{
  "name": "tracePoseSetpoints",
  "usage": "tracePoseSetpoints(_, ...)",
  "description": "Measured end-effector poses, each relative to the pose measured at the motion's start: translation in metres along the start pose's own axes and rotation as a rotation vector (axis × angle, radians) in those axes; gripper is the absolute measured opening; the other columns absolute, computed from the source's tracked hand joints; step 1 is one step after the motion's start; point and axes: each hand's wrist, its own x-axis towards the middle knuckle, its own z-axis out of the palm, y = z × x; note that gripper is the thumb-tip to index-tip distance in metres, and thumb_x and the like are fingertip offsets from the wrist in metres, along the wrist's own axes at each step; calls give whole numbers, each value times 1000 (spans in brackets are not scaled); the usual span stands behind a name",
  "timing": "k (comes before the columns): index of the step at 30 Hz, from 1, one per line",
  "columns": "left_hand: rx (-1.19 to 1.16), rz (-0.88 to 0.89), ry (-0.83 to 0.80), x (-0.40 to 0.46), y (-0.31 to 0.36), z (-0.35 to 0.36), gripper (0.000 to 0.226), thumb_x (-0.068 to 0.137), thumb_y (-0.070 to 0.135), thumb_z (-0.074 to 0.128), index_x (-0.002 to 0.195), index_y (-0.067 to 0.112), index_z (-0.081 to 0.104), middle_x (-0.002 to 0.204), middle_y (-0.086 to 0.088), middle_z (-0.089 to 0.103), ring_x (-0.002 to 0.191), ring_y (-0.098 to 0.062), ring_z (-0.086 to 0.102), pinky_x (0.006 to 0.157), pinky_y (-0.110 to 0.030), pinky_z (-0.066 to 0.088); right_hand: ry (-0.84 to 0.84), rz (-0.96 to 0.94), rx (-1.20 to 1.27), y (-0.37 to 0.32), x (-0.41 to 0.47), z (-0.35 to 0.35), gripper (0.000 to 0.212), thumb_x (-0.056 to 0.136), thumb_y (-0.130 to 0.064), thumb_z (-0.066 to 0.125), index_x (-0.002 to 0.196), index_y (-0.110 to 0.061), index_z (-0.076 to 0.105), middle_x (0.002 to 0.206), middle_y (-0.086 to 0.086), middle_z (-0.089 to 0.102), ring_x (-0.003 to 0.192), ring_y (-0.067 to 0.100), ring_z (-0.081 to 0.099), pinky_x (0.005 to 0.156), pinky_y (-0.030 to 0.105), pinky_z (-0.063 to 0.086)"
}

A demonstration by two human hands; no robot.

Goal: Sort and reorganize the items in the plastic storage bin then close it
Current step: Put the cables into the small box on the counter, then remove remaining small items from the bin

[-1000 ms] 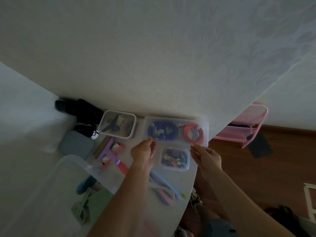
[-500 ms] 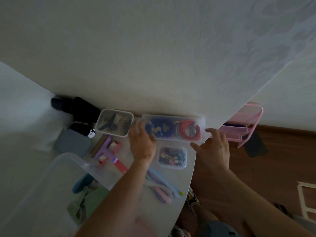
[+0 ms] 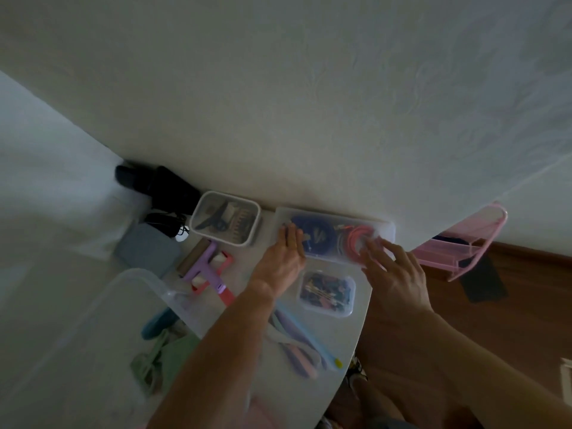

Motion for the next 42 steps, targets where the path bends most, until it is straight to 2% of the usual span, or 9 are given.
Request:
tracePoseSetpoints(4, -109, -25, -101, 6, -2, 1, 50, 83, 18, 60, 130, -2, 61, 129, -22, 64, 123, -30, 61, 90, -30, 55, -49, 25, 13, -1, 2, -7, 43, 79, -12, 78, 121, -12, 68, 133, 7, 63, 119, 35, 57, 83, 46, 49)
tracePoseSetpoints(7, -317, -85, -152, 4, 0, 12, 55, 100, -1, 21, 154, -8, 11, 161, -29, 15, 150, -38, 19, 117, -41, 35, -150, 64, 15, -6, 9, -16, 47, 74, -15, 82, 119, -14, 70, 129, 5, 64, 116, 33, 57, 82, 44, 50)
tracePoseSetpoints(10, -470, -157, -182, -13, -5, 4, 59, 100, 2, 16, 158, 4, 2, 166, -17, -1, 154, -30, 6, 122, -38, 21, -330, 117, -24, -16, 25, -35, 53, 63, -18, 89, 113, -15, 71, 122, 6, 67, 107, 32, 61, 78, 42, 53)
tracePoseSetpoints(14, -599, -345, -116, -52, -2, -28, 66, 95, 16, 27, 158, 7, 12, 163, -19, 19, 147, -36, 27, 118, -44, 27, -452, 144, -46, -43, 50, -62, 41, 74, -31, 81, 110, -16, 69, 119, 4, 65, 106, 28, 58, 85, 40, 48)
tracePoseSetpoints(22, -615, -802, 324, -195, -44, -41, 50, 86, 27, 52, 135, 13, 54, 136, -13, 58, 124, -30, 55, 104, -42, 43, -280, -125, 712, -214, 90, -109, 28, 89, -26, 63, 116, -22, 67, 111, 2, 68, 98, 23, 65, 83, 30, 49)
tracePoseSetpoints(26, -575, -1036, 161, -305, -45, -18, 44, 86, 36, 46, 117, 13, 68, 113, -9, 70, 92, -29, 70, 79, -35, 56, -282, -371, 716, -294, 84, -132, 21, 86, -31, 60, 105, -24, 68, 103, -3, 66, 93, 22, 62, 78, 34, 54)
tracePoseSetpoints(30, -602, -1184, -17, -389, -17, 9, 39, 88, 38, 49, 110, 14, 70, 102, -8, 71, 80, -31, 69, 67, -37, 56, -638, -509, 479, -330, 56, -121, 45, 86, -47, 45, 122, -25, 61, 117, 3, 62, 103, 29, 61, 85, 40, 53)
tracePoseSetpoints(33, -690, -1256, -102, -421, -2, 25, 33, 88, 31, 64, 116, 13, 68, 109, -11, 70, 86, -33, 69, 71, -38, 56, -862, -563, 286, -342, 46, -111, 53, 90, -43, 53, 139, -26, 43, 133, 1, 48, 121, 25, 47, 96, 35, 45)
tracePoseSetpoints(42, -899, -1345, -129, -430, 6, 49, 47, 93, 42, 58, 135, 21, 56, 131, -6, 62, 114, -29, 62, 94, -40, 50, -845, -528, 273, -371, 66, -86, 49, 89, -46, 57, 133, -28, 48, 129, -1, 53, 117, 23, 54, 93, 35, 48)
